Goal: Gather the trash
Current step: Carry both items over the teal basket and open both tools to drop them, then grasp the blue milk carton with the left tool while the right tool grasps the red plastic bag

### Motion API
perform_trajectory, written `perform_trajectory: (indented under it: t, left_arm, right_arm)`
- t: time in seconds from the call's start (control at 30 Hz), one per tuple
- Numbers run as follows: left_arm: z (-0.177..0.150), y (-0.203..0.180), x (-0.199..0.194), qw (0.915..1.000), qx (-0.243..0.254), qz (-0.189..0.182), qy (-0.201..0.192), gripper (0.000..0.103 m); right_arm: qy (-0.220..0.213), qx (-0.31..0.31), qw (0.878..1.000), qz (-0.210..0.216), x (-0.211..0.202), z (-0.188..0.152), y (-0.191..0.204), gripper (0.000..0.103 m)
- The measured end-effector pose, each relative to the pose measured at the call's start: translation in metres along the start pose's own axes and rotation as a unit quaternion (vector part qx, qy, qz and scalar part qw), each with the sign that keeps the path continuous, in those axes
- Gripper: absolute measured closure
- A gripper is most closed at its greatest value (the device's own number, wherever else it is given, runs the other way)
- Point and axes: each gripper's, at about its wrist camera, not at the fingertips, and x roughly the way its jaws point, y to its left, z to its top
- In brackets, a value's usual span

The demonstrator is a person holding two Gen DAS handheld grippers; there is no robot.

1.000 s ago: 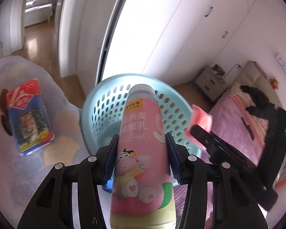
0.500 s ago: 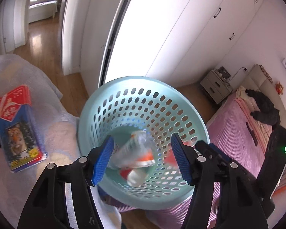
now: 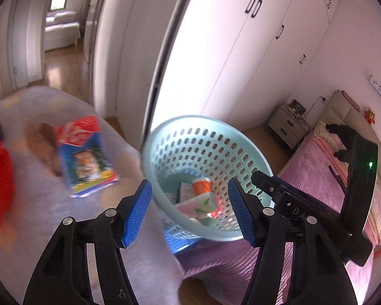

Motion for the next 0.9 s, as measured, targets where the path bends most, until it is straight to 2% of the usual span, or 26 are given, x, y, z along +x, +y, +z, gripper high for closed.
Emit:
perform_trajectory:
  t: [0.1,0.23,0.3,0.43,0.6,0.7,0.8,0.83,0.9]
  left_arm:
    - [-0.005,0.009,-0.028,0.9993,0.017,0.010,-0.032,0.042]
    - [-0.009,0.035,-0.065,0.9979,0.004,0.027,-0.059,0.041]
    - [-0.011,0.051,-0.083,0.9965,-0.004,0.042,-0.072,0.036]
    - [-0.017,0.095,-0.118,0.9918,-0.017,0.087,-0.092,0.035]
    - [-0.020,0.163,-0.155,0.9804,-0.056,0.160,-0.100,0.035]
    - [-0.018,0.204,-0.176,0.9703,-0.060,0.216,-0.092,0.033]
    - [-0.014,0.236,-0.187,0.9618,-0.064,0.252,-0.085,0.029]
    - [-0.013,0.249,-0.189,0.9594,-0.067,0.261,-0.083,0.029]
    - [-0.009,0.267,-0.191,0.9610,-0.077,0.255,-0.074,0.028]
  right_arm:
    - [-0.011,-0.026,1.000,0.009,-0.011,-0.001,0.024,0.057]
    - [-0.022,-0.061,0.998,0.024,-0.022,-0.004,0.060,0.057]
    - [-0.026,-0.081,0.996,0.036,-0.026,-0.007,0.081,0.055]
    - [-0.029,-0.118,0.991,0.061,-0.032,-0.012,0.121,0.054]
    - [-0.022,-0.165,0.982,0.091,-0.025,-0.025,0.175,0.052]
    - [-0.011,-0.189,0.977,0.102,-0.018,-0.032,0.203,0.050]
    - [0.000,-0.202,0.973,0.114,-0.005,-0.038,0.229,0.049]
    - [0.003,-0.205,0.971,0.120,-0.004,-0.041,0.237,0.049]
    - [0.012,-0.212,0.969,0.129,0.005,-0.045,0.253,0.042]
